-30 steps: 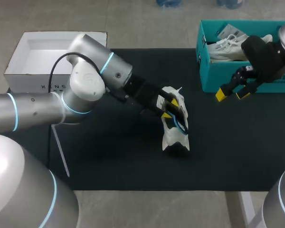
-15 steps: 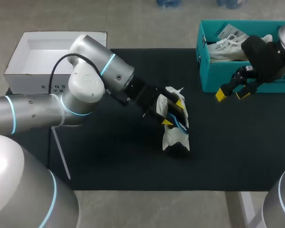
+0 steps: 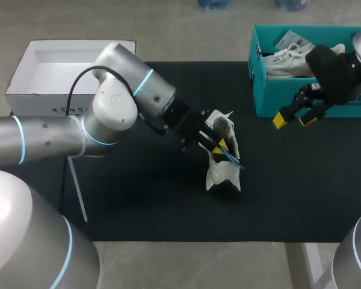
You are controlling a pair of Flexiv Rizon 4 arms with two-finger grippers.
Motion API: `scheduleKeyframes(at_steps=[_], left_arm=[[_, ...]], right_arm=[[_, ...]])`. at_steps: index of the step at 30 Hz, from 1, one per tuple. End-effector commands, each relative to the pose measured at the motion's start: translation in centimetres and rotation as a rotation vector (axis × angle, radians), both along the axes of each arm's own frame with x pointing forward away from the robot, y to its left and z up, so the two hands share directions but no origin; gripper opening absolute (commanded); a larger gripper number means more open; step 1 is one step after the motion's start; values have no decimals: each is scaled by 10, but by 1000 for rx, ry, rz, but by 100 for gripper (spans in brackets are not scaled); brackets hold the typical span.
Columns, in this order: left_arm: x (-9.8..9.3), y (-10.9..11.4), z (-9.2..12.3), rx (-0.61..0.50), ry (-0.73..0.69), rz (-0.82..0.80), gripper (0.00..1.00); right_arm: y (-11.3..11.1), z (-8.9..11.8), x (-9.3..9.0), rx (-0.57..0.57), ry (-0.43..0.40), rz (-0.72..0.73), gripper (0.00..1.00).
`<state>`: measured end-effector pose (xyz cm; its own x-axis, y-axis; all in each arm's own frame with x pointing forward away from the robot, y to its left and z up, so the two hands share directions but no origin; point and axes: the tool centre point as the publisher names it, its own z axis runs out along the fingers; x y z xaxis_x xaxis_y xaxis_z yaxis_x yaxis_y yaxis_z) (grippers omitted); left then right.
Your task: Take the shoe out of the shoebox, open the shoe tongue, remove and reinsert the insole, then place the shoe into the shoebox
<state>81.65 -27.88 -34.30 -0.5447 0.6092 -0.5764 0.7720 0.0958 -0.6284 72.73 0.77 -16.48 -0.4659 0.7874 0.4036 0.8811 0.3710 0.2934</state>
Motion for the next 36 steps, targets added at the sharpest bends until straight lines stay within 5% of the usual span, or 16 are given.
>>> scheduleKeyframes(at_steps=[1,11,21,22,24,25,28,36], left_arm=[[6,-2,1,-2,-22,-13,0],[31,-3,-1,67,-140,-32,0],[25,-2,-29,104,-100,-43,0],[24,0,-30,102,-94,-40,18],[24,3,-29,100,-88,-33,71],[24,5,-27,92,-85,-24,82],[22,9,-20,62,-71,-3,91],[11,5,-5,-1,-42,12,76]], right_arm=[[1,-1,1,-2,2,0,100],[1,-1,1,-2,2,0,100],[1,-1,1,-2,2,0,100],[1,-1,1,-2,2,0,100],[1,-1,1,-2,2,0,100],[1,-1,1,-2,2,0,100],[1,-1,1,-2,2,0,100],[1,-1,1,-2,2,0,100]])
